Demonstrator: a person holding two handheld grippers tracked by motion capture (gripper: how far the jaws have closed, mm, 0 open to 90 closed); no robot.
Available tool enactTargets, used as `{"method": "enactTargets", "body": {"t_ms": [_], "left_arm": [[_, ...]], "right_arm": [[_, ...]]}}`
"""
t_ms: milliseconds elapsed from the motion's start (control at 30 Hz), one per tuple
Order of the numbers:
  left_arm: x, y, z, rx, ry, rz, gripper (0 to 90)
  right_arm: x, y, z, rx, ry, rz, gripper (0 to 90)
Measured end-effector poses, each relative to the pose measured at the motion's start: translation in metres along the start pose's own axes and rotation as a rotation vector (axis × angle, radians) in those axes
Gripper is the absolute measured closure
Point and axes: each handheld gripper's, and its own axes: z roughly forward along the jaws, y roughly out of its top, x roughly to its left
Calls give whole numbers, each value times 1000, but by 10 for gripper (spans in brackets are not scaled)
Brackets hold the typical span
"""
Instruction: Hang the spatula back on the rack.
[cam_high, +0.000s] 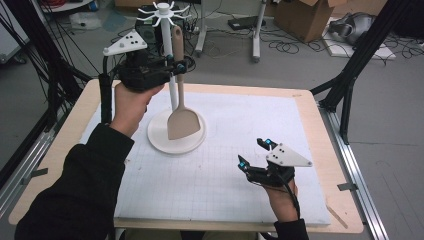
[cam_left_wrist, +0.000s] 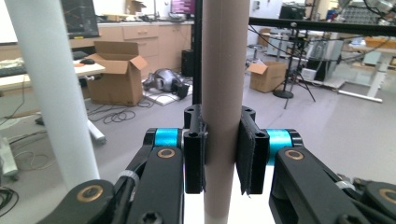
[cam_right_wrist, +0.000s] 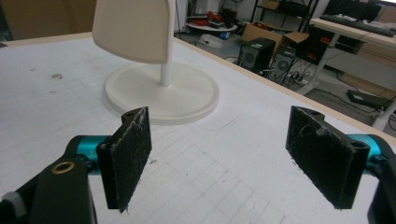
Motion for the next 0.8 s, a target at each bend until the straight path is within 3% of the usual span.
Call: {"method": "enactTargets", "body": {"t_ms": [433,633,800], "left_arm": [[10,2,8,1,33,-28,748],[18,-1,9,24,61,-35,748],[23,-4,6,21,81,-19,747]], "right_arm": [[-2,-1,-3,-2,4,5,213],[-1,-2,0,1,10,4,214],[-1,-2,1,0,10,1,214]]}}
